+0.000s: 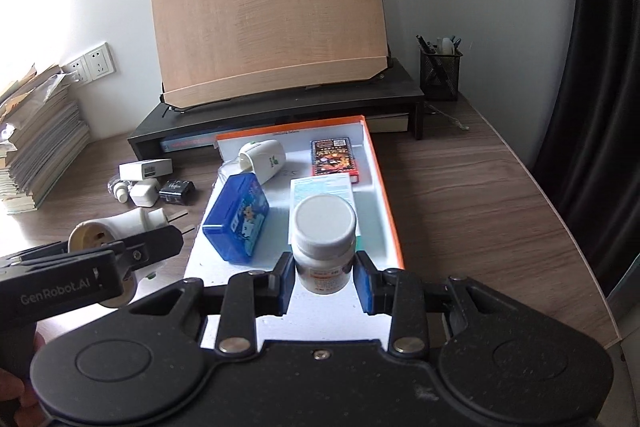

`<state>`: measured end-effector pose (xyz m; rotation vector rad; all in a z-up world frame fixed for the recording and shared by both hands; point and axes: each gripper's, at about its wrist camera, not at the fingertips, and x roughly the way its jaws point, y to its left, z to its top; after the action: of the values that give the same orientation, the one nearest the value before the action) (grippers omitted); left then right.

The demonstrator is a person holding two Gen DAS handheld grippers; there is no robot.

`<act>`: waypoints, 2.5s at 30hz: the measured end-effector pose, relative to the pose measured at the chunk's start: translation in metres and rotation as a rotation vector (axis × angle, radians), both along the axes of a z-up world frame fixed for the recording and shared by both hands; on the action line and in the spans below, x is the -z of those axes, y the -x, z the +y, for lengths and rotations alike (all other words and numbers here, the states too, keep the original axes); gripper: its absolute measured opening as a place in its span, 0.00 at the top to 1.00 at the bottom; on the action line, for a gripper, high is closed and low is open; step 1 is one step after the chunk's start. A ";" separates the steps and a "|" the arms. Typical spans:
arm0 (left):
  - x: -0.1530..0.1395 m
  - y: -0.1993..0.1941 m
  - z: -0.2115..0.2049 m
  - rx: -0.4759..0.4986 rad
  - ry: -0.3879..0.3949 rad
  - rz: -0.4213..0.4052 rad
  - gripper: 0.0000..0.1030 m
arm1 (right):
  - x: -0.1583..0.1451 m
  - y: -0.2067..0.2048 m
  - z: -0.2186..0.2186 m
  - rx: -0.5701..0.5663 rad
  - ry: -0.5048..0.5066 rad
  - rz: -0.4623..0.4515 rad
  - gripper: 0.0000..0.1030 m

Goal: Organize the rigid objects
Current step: 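Carry the freshener and pill bottle over the white box with both tools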

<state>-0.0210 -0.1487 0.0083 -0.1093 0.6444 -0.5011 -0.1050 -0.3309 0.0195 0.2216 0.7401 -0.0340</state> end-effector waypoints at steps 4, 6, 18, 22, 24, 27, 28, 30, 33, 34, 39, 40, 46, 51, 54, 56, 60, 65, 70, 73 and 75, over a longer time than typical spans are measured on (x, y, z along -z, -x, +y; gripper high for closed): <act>-0.002 0.002 -0.013 -0.010 0.003 -0.001 0.36 | -0.001 0.004 -0.009 -0.030 -0.004 -0.016 0.61; -0.005 0.004 -0.019 -0.012 -0.003 -0.012 0.36 | -0.002 0.004 -0.013 -0.037 -0.009 -0.022 0.61; -0.008 0.011 -0.038 -0.044 -0.026 -0.031 0.36 | -0.003 0.006 -0.024 -0.078 -0.010 -0.036 0.61; -0.009 0.013 -0.041 -0.057 -0.031 -0.028 0.36 | -0.003 0.005 -0.025 -0.089 -0.009 -0.037 0.61; -0.009 0.013 -0.042 -0.061 -0.038 -0.028 0.36 | -0.003 0.005 -0.024 -0.092 -0.011 -0.038 0.61; -0.010 0.013 -0.044 -0.073 -0.046 -0.027 0.36 | -0.003 0.005 -0.025 -0.096 -0.009 -0.040 0.61; -0.009 0.013 -0.044 -0.077 -0.048 -0.026 0.36 | -0.004 0.005 -0.025 -0.097 -0.009 -0.040 0.61; -0.010 0.013 -0.044 -0.084 -0.055 -0.026 0.36 | -0.003 0.005 -0.024 -0.100 -0.008 -0.038 0.61; -0.009 0.012 -0.044 -0.097 -0.068 -0.024 0.36 | -0.003 0.004 -0.024 -0.102 -0.005 -0.034 0.61; -0.009 0.012 -0.044 -0.104 -0.074 -0.023 0.36 | -0.003 0.004 -0.024 -0.102 -0.004 -0.032 0.61; -0.008 0.011 -0.045 -0.119 -0.091 -0.016 0.36 | -0.002 0.002 -0.023 -0.106 -0.002 -0.026 0.61; -0.007 0.010 -0.045 -0.120 -0.094 -0.013 0.36 | -0.002 0.002 -0.022 -0.105 -0.001 -0.026 0.61; -0.005 0.010 -0.045 -0.127 -0.103 -0.002 0.36 | 0.000 0.001 -0.023 -0.107 0.000 -0.018 0.61; -0.004 0.008 -0.046 -0.129 -0.106 0.003 0.36 | 0.000 0.000 -0.023 -0.108 0.000 -0.018 0.61; -0.003 0.008 -0.047 -0.128 -0.108 0.005 0.36 | 0.000 -0.001 -0.023 -0.108 0.001 -0.015 0.61; -0.002 0.006 -0.047 -0.129 -0.108 0.009 0.36 | 0.002 -0.002 -0.022 -0.110 0.000 -0.012 0.61; 0.000 0.004 -0.048 -0.131 -0.111 0.015 0.36 | 0.004 -0.004 -0.023 -0.113 0.000 -0.005 0.61; 0.002 0.003 -0.050 -0.127 -0.115 0.022 0.36 | 0.006 -0.007 -0.023 -0.116 -0.001 0.004 0.61; 0.004 0.001 -0.051 -0.128 -0.119 0.030 0.36 | 0.008 -0.009 -0.023 -0.117 -0.003 0.011 0.61; 0.006 0.000 -0.051 -0.128 -0.122 0.034 0.36 | 0.009 -0.009 -0.024 -0.120 -0.004 0.011 0.61; 0.006 0.000 -0.051 -0.127 -0.123 0.037 0.36 | 0.009 -0.009 -0.023 -0.120 -0.004 0.012 0.61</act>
<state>-0.0207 -0.2001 0.0024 -0.0433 0.6980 -0.3372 -0.0955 -0.3542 0.0109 0.1811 0.7644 0.0803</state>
